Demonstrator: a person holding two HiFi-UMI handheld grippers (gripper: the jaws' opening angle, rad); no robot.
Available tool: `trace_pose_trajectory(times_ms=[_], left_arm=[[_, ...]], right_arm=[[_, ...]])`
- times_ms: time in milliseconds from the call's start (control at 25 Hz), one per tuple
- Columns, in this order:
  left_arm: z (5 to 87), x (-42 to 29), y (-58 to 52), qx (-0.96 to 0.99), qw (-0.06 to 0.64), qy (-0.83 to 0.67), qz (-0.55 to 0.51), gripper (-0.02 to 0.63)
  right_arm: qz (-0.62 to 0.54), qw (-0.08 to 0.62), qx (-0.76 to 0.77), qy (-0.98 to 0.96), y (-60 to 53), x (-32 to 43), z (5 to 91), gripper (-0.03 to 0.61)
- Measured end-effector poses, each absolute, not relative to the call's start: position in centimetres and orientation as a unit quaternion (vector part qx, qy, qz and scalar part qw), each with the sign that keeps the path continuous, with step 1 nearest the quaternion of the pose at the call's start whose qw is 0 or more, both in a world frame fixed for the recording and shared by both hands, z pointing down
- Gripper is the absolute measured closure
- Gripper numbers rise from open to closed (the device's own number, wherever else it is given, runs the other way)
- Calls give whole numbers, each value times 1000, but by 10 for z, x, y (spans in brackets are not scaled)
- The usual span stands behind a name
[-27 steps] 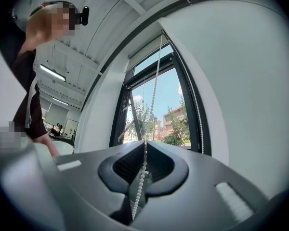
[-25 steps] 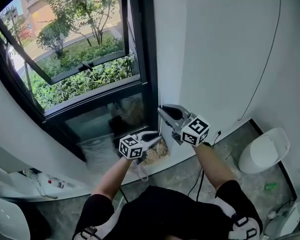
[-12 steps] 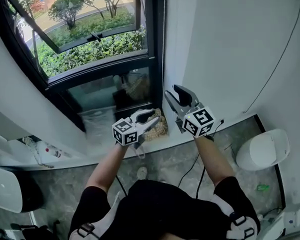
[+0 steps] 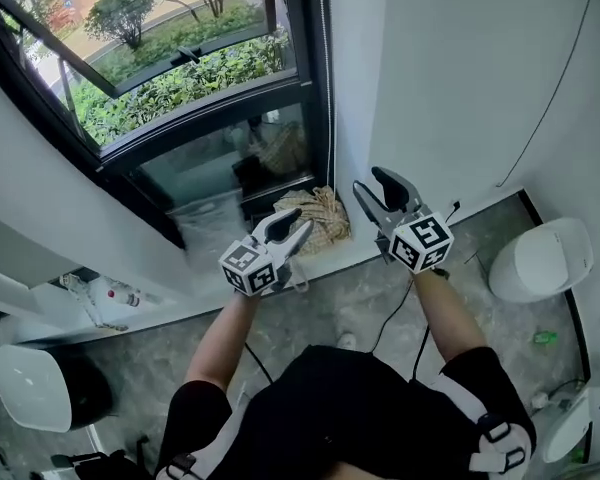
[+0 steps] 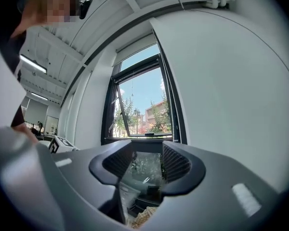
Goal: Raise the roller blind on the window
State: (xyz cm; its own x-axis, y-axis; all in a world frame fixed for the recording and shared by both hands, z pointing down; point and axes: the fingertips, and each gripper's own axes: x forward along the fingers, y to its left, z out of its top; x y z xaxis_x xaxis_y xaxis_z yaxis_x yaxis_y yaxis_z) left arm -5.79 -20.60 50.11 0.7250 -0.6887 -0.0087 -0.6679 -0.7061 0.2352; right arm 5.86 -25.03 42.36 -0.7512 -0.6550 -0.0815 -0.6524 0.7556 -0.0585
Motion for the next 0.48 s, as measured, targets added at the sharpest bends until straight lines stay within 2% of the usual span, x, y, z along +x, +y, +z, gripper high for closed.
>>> trace_pose_trajectory(times_ms=[120,280,480], left_arm=[[485,-91,-175,912,86,-396,-64,477],[472,-142,-127,893,63,-440,-72,614],[477,-190,-78,874,60,-475,-78,614]], right_arm=[[-22,64,-355,932,-215,69,426,442],[-53,99,-357,928,-164,68,425,477],[-77,113,-367,920,-120,57,435,491]])
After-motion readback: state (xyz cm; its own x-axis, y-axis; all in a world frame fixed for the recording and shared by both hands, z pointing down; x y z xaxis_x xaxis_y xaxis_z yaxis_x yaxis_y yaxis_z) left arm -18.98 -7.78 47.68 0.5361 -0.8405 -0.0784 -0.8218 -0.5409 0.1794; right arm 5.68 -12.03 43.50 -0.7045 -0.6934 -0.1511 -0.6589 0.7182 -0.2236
